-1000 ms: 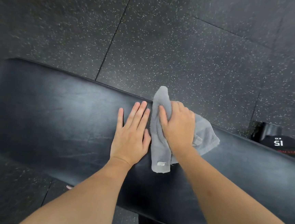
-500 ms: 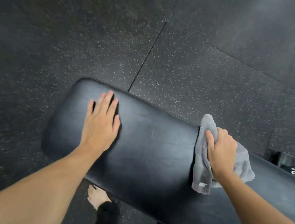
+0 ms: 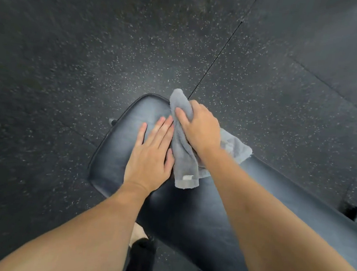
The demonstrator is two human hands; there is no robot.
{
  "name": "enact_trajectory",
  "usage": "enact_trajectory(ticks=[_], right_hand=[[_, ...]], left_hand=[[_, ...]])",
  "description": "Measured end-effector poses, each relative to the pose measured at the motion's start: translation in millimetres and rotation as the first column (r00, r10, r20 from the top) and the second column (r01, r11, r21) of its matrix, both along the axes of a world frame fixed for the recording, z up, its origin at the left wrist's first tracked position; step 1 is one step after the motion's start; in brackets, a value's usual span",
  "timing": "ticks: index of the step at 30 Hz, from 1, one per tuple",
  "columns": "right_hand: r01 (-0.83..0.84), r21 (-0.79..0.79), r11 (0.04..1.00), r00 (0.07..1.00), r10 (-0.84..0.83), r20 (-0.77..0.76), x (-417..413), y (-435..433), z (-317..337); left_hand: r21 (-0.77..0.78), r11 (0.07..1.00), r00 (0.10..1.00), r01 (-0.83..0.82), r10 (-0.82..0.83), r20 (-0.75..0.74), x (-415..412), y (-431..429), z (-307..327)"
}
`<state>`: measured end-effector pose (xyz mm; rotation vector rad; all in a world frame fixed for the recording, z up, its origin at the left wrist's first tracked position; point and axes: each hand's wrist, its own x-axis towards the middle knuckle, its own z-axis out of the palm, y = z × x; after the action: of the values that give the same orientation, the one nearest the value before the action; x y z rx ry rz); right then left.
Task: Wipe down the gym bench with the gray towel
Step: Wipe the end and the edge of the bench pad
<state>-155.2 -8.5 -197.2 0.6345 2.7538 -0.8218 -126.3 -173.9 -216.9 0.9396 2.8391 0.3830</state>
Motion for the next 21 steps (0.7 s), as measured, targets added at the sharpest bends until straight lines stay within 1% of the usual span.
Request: enact_trajectory(ticks=[3, 9, 12, 15, 16, 17, 18, 19, 20, 21], right_hand=[[0.015, -0.011, 1.000, 1.000, -0.015, -0.017, 12.5, 10.3, 0.1], [0.260, 0.063, 0.963, 0.965, -0.259, -0.033, 87.9, 42.3, 9.8], [0.321, 0.120, 0.940, 0.947, -0.316, -0.055, 106.6, 43.7, 6.1], [0.293, 0.219, 0.931, 0.956, -0.292, -0.037, 93.1, 31.0, -1.5], [0.277, 0.228, 0.933, 0.960, -0.278, -0.030, 82.9, 23.1, -2.1], [0.256, 0.224, 0.940, 0.966, -0.258, -0.024, 69.6, 13.2, -2.2], [0.232, 0.211, 0.950, 0.972, -0.233, -0.019, 53.1, 2.4, -1.2], [0.202, 0.185, 0.962, 0.979, -0.203, -0.015, 34.2, -9.6, 0.9], [0.161, 0.154, 0.975, 0.987, -0.161, -0.010, 13.6, -22.0, 3.0], [0.100, 0.124, 0.987, 0.995, -0.100, -0.002, -7.9, -33.9, 4.5]], left_hand=[[0.035, 0.999, 1.000, 0.005, -0.005, 0.010, 0.3, -0.2, -0.3], [0.072, 0.997, 1.000, 0.015, -0.016, 0.019, 0.5, -0.7, -3.2], [0.099, 0.995, 1.000, 0.012, -0.013, 0.010, 1.4, -0.7, -4.3], [0.118, 0.993, 1.000, 0.028, -0.028, 0.005, 0.2, -2.7, -2.5], [0.143, 0.989, 1.000, 0.025, -0.027, 0.015, -0.9, -3.7, -1.7], [0.204, 0.979, 0.999, -0.002, -0.007, 0.044, -2.3, -4.5, -0.4], [0.304, 0.951, 0.994, -0.059, 0.029, 0.105, -4.1, -5.9, 1.0], [0.407, 0.902, 0.980, -0.144, 0.074, 0.183, -6.1, -8.9, 3.4], [0.475, 0.850, 0.961, -0.230, 0.122, 0.248, -8.8, -15.4, 6.1], [0.504, 0.808, 0.940, -0.307, 0.173, 0.295, -11.9, -25.1, 9.9]])
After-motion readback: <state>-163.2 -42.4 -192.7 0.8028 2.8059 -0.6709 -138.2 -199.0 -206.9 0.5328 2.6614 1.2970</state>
